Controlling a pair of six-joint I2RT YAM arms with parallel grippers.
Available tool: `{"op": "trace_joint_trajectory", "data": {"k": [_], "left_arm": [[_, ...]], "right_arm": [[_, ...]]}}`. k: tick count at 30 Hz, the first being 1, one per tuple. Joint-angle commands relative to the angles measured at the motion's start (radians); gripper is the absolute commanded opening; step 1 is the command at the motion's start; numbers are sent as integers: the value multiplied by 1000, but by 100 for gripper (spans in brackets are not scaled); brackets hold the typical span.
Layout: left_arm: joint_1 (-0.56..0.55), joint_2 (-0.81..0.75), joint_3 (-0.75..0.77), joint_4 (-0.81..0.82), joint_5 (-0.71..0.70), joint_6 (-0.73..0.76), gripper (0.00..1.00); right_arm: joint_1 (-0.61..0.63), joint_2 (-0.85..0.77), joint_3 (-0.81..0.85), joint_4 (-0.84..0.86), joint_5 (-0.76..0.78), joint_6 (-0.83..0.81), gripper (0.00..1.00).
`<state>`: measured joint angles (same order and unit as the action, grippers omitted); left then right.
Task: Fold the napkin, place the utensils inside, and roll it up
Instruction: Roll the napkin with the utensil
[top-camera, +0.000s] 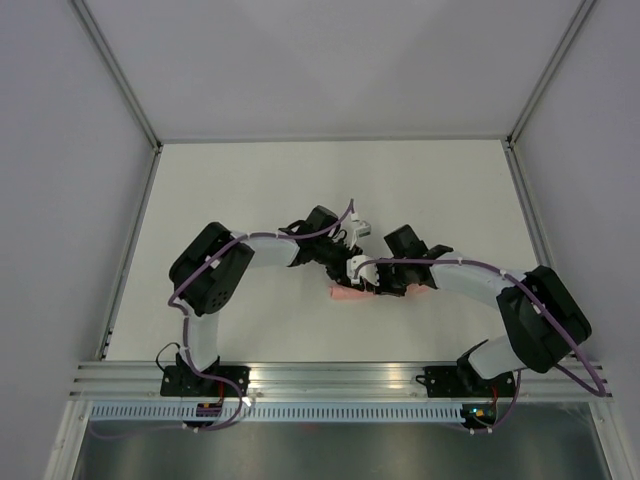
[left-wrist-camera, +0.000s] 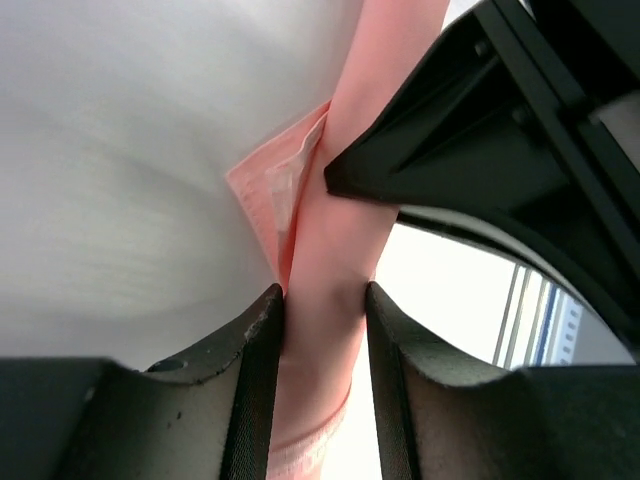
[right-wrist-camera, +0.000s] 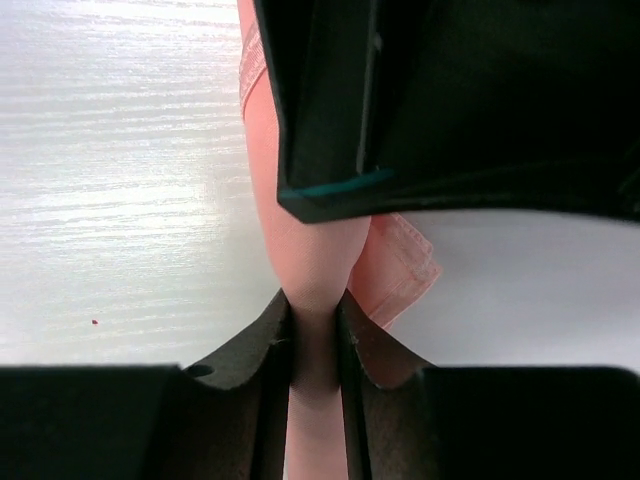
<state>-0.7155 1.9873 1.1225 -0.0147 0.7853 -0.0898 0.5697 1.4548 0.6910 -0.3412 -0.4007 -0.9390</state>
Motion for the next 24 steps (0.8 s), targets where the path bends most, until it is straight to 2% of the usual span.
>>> {"op": "trace_joint_trajectory", "data": {"k": [1, 8, 9, 13, 20, 24], "left_arm": [[28, -110, -91, 159, -106, -65, 43], [39, -266, -318, 471, -263, -116, 42], [37, -309, -373, 554, -276, -120, 42], [13, -406, -487, 676, -345, -99, 42], [-130, -484, -510, 592, -558, 70, 44], [-249, -460, -475, 509, -649, 191, 45]], "right_arm": [[-19, 62, 57, -209, -67, -43, 10], [-66, 222, 198, -430, -164, -124, 10], [-71, 242, 234, -453, -185, -145, 9], [-96, 346, 309, -541, -211, -185, 10], [-122, 479, 429, -636, -234, -218, 10], [-128, 538, 476, -670, -240, -224, 10]]}}
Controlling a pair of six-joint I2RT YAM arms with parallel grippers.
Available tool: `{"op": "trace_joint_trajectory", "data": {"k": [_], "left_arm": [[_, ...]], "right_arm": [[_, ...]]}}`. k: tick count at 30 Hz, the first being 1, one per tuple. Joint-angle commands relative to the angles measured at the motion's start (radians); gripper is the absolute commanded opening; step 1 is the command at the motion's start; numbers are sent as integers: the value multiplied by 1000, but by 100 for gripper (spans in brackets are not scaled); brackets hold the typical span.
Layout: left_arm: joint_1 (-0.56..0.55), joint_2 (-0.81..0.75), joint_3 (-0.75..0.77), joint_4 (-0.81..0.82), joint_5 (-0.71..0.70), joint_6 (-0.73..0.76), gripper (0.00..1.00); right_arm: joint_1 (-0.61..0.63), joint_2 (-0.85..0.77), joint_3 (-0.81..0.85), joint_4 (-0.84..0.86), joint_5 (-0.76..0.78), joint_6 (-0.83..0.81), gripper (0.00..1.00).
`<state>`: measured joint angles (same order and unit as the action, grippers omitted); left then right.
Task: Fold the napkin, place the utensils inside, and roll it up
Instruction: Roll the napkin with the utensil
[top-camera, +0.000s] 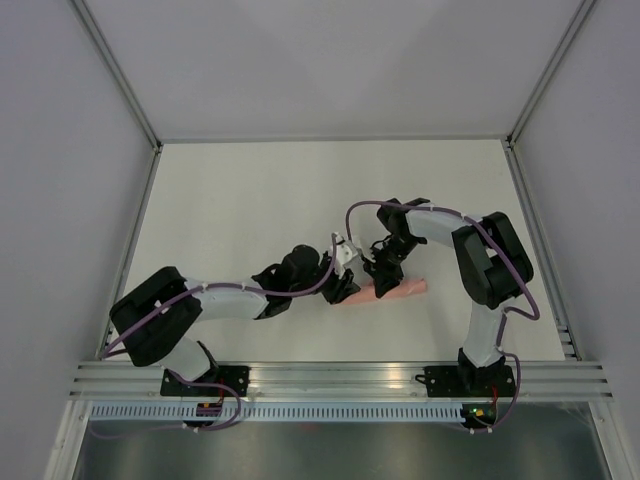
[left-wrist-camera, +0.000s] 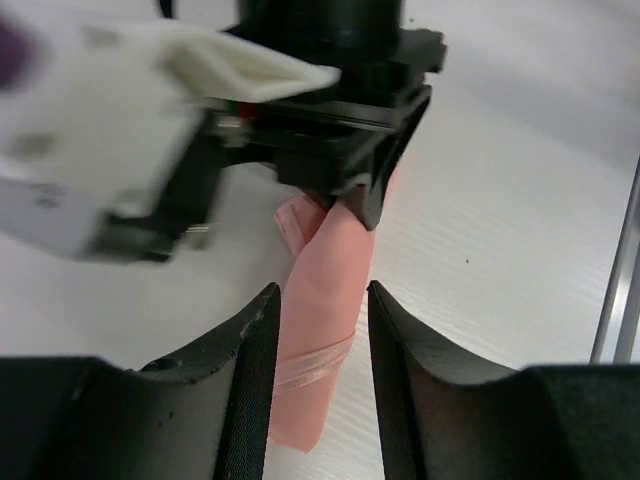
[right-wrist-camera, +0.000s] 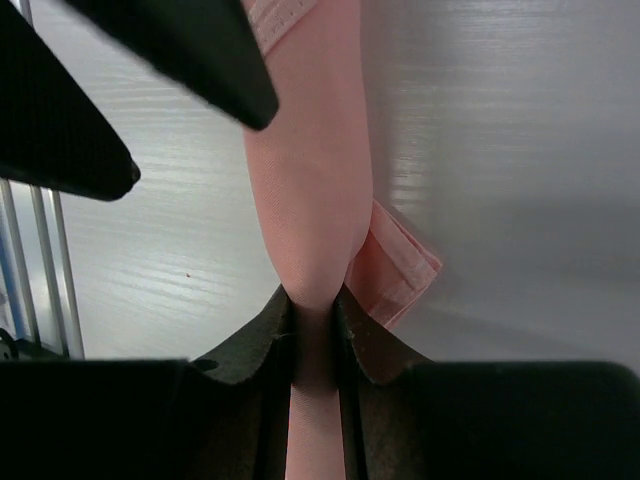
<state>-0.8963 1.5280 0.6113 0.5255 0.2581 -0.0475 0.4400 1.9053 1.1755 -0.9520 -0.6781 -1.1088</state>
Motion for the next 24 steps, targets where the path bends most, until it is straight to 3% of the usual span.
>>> {"op": "trace_joint_trajectory", "data": {"k": [1, 5, 16, 24], "left_arm": [[-85, 12, 50, -51, -137, 196, 46], [-186, 99, 125, -146, -252, 308, 46], [-296, 267, 246, -222, -419, 520, 46], [-325, 334, 288, -268, -433, 567, 46]], "right_arm": [[0, 101, -2, -62, 37, -54, 10], [-4, 126, 30, -76, 37, -46, 10], [-18, 193, 65, -96, 41, -34, 10], [-26, 219, 88, -117, 38, -36, 10]]}}
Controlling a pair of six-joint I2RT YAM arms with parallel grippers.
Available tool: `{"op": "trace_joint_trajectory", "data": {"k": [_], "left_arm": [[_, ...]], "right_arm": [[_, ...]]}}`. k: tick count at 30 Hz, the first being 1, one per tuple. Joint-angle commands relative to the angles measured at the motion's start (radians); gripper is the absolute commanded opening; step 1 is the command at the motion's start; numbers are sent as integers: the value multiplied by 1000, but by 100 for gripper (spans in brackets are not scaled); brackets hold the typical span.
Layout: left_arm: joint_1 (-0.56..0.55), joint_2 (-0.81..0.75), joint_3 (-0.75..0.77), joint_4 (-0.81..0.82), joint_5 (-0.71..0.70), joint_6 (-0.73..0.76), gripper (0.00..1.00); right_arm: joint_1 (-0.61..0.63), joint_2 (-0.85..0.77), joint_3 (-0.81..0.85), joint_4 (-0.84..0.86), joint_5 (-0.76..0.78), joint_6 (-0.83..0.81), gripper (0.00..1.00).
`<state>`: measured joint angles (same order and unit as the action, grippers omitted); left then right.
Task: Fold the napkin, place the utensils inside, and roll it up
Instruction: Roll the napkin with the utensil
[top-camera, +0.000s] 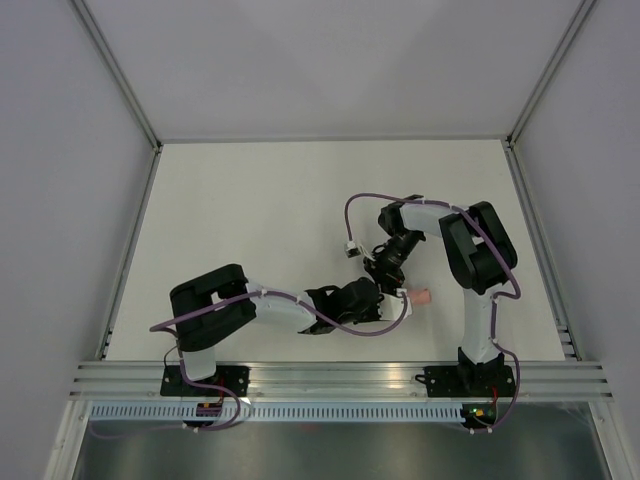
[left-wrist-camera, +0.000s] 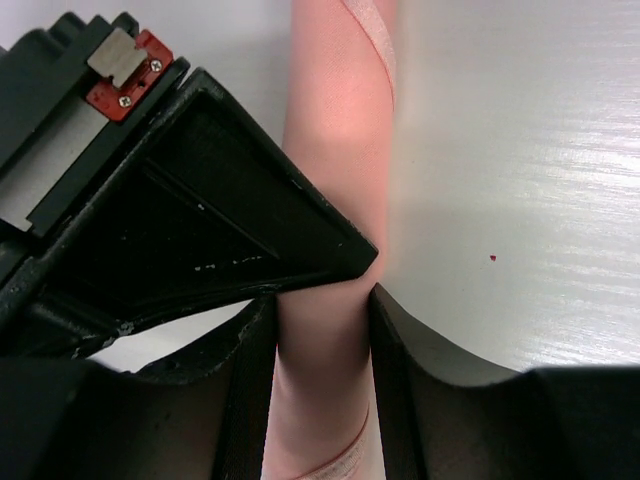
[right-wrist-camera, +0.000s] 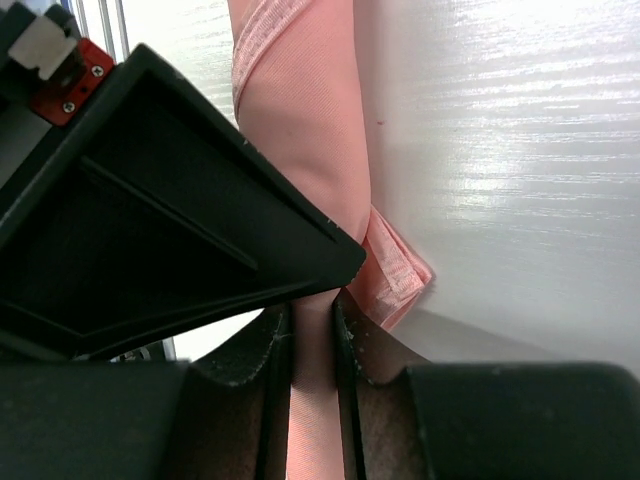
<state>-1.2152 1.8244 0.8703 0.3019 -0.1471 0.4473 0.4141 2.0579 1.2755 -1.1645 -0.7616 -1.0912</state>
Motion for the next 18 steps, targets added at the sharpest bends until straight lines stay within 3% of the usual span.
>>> {"op": "trace_joint_trajectory", "data": {"k": [1, 7, 10, 13, 18], "left_arm": [[-6, 44, 35, -56, -26, 74, 46], [-4, 76, 79, -161, 65, 54, 35], [0, 104, 121, -250, 142, 15, 16], [5, 134, 148, -296, 208, -10, 6], [11, 177, 170, -354, 279, -48, 2]], "right_arm": [[0, 68, -7, 94, 122, -55, 10], [-1, 87, 8, 72, 116, -65, 11], [-1, 96, 16, 69, 119, -65, 15], [-3, 93, 24, 71, 117, -62, 23], [-15, 65, 39, 100, 119, -24, 35]]}}
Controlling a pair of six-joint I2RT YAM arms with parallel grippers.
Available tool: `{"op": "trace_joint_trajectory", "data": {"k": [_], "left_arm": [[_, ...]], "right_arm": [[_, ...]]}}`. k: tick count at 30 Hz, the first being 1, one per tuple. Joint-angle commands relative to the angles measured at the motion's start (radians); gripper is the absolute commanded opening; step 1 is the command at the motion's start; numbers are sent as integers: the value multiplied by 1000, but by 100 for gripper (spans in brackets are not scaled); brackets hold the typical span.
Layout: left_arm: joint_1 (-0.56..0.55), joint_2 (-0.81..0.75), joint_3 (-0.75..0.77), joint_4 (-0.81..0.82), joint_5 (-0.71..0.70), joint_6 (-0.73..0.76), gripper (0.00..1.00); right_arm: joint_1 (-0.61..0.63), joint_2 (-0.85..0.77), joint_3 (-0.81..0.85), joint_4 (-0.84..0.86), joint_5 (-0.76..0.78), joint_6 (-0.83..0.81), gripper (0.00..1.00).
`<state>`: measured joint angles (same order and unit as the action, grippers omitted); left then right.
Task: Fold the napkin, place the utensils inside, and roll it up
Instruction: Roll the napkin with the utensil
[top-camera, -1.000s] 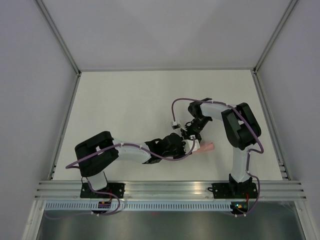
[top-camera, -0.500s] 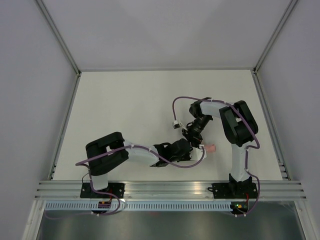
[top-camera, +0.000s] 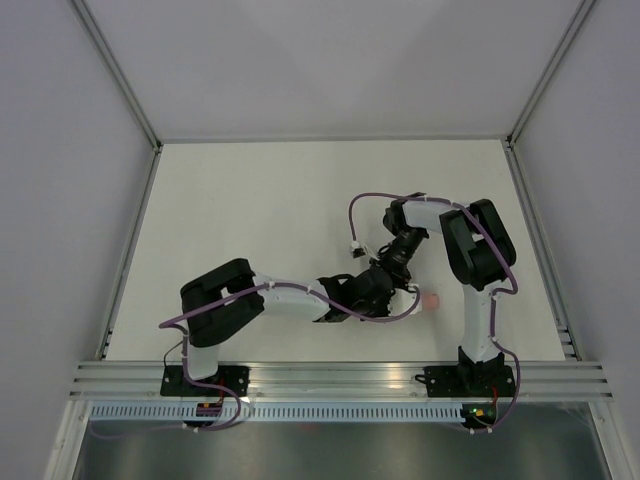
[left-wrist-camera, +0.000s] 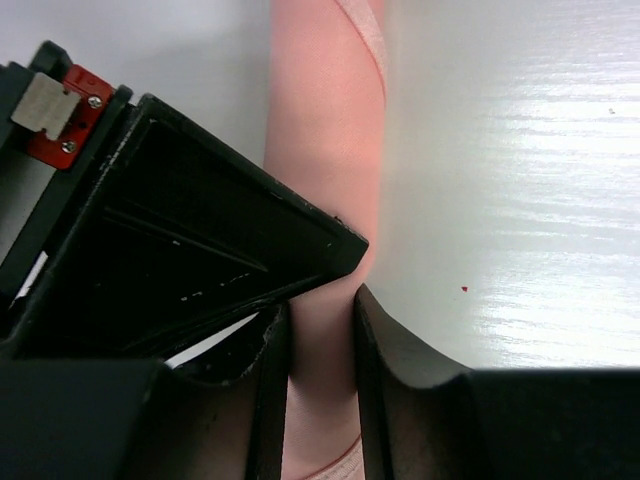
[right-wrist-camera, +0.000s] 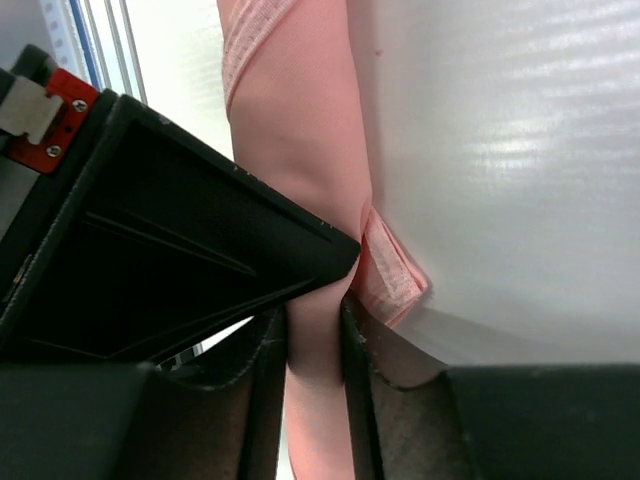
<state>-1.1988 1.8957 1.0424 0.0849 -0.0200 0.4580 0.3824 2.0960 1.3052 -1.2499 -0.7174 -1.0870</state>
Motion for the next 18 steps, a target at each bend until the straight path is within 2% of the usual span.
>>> {"op": "trace_joint_trajectory", "data": {"k": [1, 5, 18], "left_arm": [[-4, 109, -1, -140, 160, -74, 2], [13, 114, -2, -142, 192, -119, 2], [94, 154, 18, -169, 233, -225, 2]], "right_arm": [[12, 15, 12, 199, 75, -19, 39], [-25, -13, 51, 210, 73, 18, 46], [-186, -97, 216, 233, 26, 200, 49]]}}
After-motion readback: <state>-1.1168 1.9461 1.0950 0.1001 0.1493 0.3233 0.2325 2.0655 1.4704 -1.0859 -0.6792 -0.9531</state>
